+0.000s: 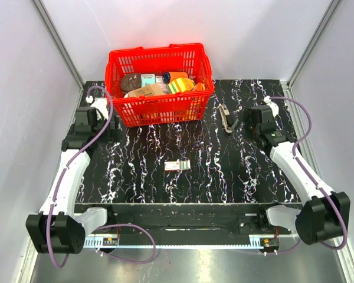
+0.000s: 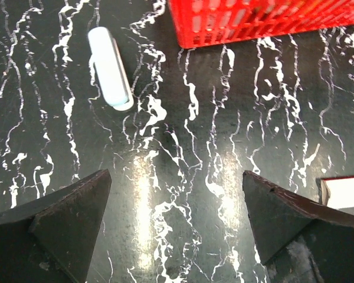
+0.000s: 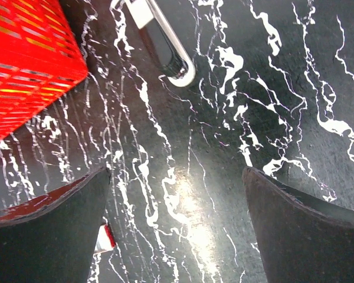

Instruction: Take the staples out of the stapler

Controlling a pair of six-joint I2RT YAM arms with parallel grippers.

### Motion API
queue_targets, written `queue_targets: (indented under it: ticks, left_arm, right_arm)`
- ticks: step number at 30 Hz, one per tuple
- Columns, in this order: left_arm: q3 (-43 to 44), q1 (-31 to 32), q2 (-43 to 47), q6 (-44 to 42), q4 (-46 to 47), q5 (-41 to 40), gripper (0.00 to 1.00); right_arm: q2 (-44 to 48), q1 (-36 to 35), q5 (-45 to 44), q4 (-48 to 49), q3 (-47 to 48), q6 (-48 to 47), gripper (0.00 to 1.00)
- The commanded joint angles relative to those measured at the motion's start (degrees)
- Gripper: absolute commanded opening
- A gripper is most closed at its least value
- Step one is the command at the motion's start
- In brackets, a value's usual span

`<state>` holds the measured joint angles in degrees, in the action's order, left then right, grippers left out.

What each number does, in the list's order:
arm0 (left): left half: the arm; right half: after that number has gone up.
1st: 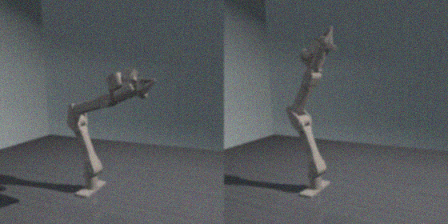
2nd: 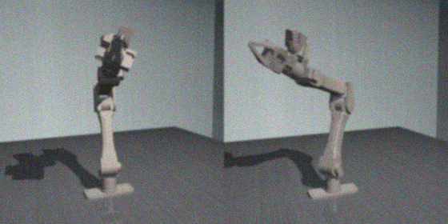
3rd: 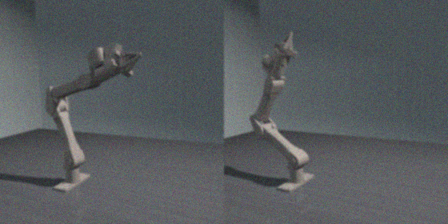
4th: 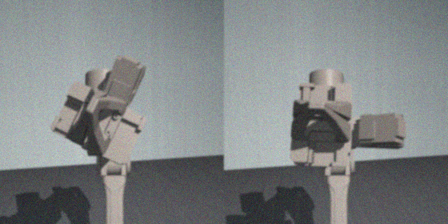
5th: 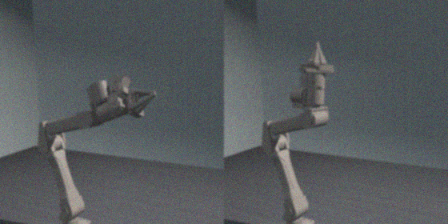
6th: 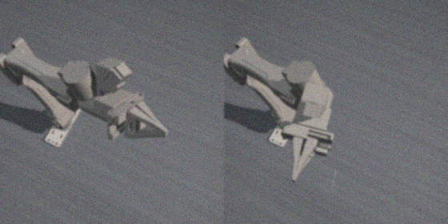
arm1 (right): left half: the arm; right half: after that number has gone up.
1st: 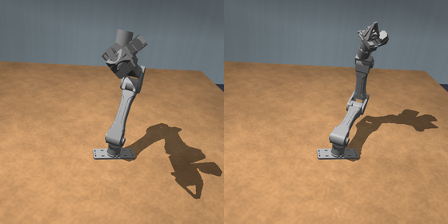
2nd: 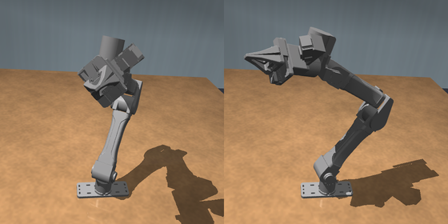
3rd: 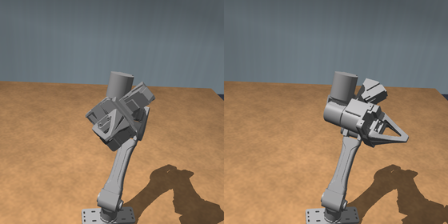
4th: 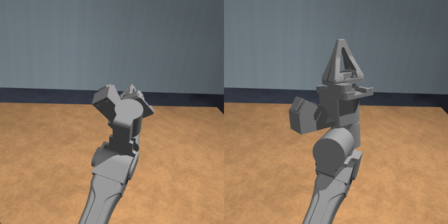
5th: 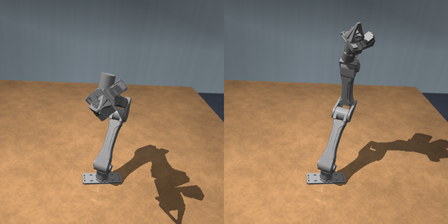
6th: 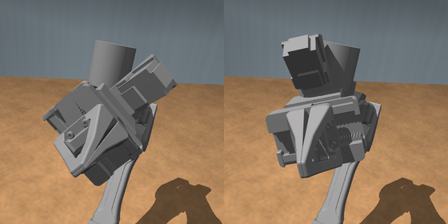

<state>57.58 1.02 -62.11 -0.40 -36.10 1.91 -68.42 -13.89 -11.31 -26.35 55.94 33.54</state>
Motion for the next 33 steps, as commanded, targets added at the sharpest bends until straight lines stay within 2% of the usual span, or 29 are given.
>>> queue_targets:
  ticks: [1,7,11,19,28,31,33]
  left_arm:
    - [-1.6,-1.0,-1.6,2.4,6.7,-6.2,0.99]
    - [-3.8,-4.5,-5.6,3.8,14.3,-8.8,0.99]
    - [-2.5,-5.8,-12.3,5.6,16.8,-10.8,0.99]
    - [0.9,-8.2,-24.5,5.9,19.8,-11.6,0.99]
    - [5.2,-9.3,-31.7,6.9,20.5,-11.2,0.99]
    - [6.7,-9.3,-34.0,7.1,20.5,-11.1,0.96]
    - [7.5,-9.3,-35.8,7.3,20.4,-11.1,0.90]
  right_arm:
    - [-1.2,-0.3,-1.7,1.5,-1.1,-0.4,1.00]
    - [-0.3,-0.2,1.1,4.8,-5.0,-2.4,0.99]
    - [1.5,-1.1,0.9,7.7,-7.5,-2.3,1.00]
    - [3.4,-5.2,-3.5,9.9,-8.3,-3.0,0.99]
    - [1.6,-11.5,-8.1,14.2,-8.3,-3.2,0.99]
    - [1.1,-14.0,-10.5,15.2,-8.3,-4.0,0.98]
    - [0.7,-15.5,-12.1,15.6,-8.5,-4.3,0.96]
